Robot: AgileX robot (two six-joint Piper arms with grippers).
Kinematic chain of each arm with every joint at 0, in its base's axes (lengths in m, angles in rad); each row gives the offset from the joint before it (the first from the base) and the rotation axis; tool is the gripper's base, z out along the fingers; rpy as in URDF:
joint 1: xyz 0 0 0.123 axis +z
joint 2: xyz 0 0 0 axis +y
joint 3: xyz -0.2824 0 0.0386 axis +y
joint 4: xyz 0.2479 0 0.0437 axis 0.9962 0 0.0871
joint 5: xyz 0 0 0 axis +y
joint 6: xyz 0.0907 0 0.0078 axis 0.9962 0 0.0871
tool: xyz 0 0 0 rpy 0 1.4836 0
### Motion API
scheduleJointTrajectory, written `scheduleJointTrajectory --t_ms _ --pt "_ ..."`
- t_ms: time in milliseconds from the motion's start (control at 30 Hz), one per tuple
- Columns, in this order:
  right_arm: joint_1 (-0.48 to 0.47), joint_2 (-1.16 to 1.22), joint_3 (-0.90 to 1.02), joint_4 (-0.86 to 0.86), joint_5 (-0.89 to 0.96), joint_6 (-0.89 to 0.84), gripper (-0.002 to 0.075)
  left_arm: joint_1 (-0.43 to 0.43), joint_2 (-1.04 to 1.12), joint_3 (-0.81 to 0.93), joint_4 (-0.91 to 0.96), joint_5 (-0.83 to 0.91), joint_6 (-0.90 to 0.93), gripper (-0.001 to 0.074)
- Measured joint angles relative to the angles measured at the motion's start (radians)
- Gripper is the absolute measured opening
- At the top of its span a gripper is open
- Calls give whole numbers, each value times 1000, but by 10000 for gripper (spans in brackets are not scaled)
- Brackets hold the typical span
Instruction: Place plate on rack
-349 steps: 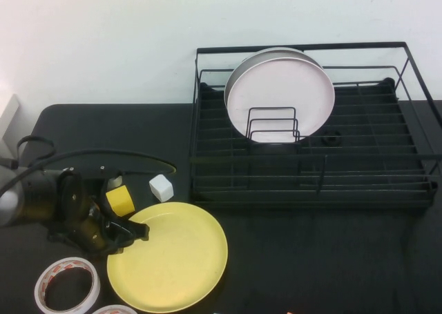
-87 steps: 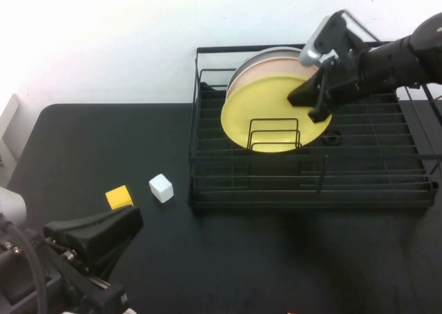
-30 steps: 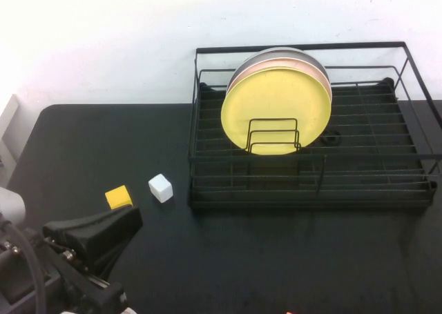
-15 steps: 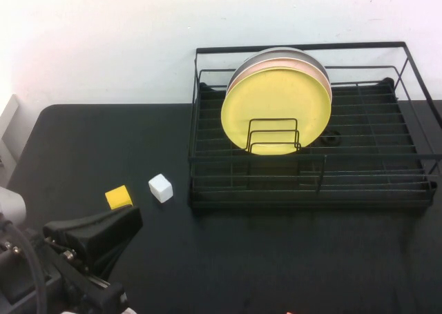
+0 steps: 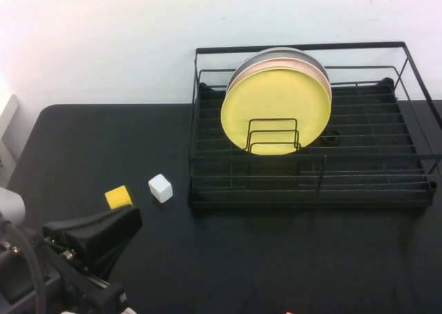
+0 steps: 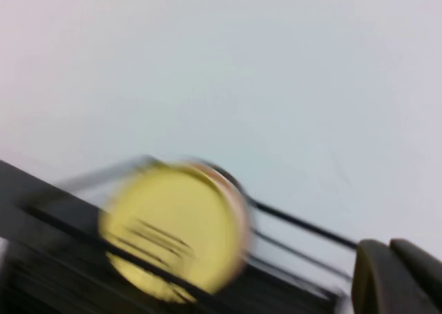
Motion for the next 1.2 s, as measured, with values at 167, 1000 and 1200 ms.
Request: scheduleJointTrajectory --t_ms 167,1000,1200 --pt "-2 -35 84 -604 -160 562 -1 0 0 0 0 0 0 -2" --pt "-129 -238 239 -1748 261 1920 -1 0 0 0 0 0 0 -2" --pt "-129 -238 241 -1741 252 1887 -1 0 0 0 0 0 0 -2"
